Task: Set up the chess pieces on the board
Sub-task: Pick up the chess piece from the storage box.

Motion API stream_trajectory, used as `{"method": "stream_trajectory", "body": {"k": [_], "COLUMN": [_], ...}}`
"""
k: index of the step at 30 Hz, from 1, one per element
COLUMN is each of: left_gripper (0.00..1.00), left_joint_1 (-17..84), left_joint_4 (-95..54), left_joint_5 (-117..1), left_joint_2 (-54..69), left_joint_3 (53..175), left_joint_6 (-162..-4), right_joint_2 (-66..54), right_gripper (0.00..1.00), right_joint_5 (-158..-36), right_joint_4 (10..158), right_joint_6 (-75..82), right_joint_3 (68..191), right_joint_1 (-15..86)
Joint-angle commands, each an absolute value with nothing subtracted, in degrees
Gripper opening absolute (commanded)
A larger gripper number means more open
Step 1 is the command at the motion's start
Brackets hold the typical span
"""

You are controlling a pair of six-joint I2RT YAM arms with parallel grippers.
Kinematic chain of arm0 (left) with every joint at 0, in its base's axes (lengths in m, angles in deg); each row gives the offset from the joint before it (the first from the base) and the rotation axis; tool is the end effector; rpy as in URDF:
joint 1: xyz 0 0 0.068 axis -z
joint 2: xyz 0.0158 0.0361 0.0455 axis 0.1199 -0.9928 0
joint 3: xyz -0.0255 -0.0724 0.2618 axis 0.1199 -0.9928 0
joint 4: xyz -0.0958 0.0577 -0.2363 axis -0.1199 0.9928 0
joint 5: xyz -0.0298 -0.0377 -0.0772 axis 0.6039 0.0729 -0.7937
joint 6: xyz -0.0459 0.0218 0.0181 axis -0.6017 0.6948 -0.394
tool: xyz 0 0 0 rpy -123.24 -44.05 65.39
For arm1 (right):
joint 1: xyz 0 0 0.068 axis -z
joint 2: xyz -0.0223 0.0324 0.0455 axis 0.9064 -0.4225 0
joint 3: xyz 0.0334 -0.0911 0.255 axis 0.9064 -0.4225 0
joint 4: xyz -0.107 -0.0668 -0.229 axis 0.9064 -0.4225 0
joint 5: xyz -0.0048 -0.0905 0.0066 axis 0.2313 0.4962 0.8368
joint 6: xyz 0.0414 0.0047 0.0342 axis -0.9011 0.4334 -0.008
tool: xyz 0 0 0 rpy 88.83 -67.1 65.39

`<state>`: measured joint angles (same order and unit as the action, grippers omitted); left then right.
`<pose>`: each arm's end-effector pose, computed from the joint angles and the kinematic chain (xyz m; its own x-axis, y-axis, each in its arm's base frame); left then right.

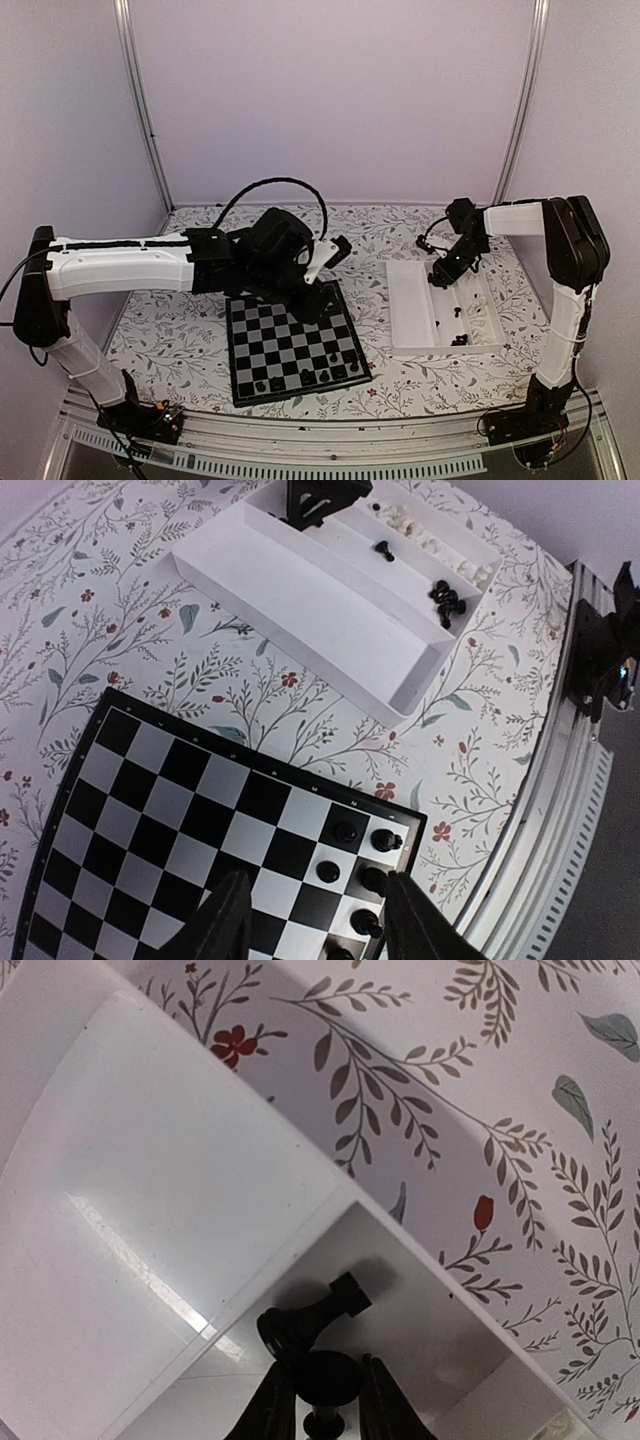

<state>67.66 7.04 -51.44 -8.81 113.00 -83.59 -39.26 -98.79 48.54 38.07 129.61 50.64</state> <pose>0.1720 -0.3097 0.2718 -0.5299 0.5055 -0.6810 0.7873 0.5917 -0.1735 0.3738 0.1019 0.1450 -0.6907 -0.6512 -0.3144 -0.6898 0.7238 0.0163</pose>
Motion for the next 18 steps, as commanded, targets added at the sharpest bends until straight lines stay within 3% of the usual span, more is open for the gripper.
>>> {"method": "stream_trajectory", "body": {"k": [1, 5, 10, 18], "left_gripper": [0.48, 0.48, 0.45, 0.45], "left_joint_1": [67.09, 67.33, 68.27, 73.38], "left_joint_4": [4.67, 3.97, -0.02, -26.49], "left_joint_5": [-53.06, -53.66, -51.67, -28.65], "left_joint_2": [-9.54, -10.63, -13.23, -18.97], "left_joint_3": [113.37, 114.43, 116.97, 116.38], "left_joint_6": [-84.63, -85.25, -85.58, -88.09], "right_joint_2": [-41.92, -40.06, -31.08, -16.63], "right_gripper": [0.2, 0.15, 0.07, 0.09], "right_joint_5": [-100.45, -102.42, -114.44, -142.65], "right_joint_4": [47.62, 46.71, 43.73, 51.63], "right_joint_6": [36.4, 35.56, 33.45, 24.56], "right_joint_3": [131.64, 130.9, 130.41, 125.02], "right_joint_1": [50.26, 50.72, 54.66, 55.6]}}
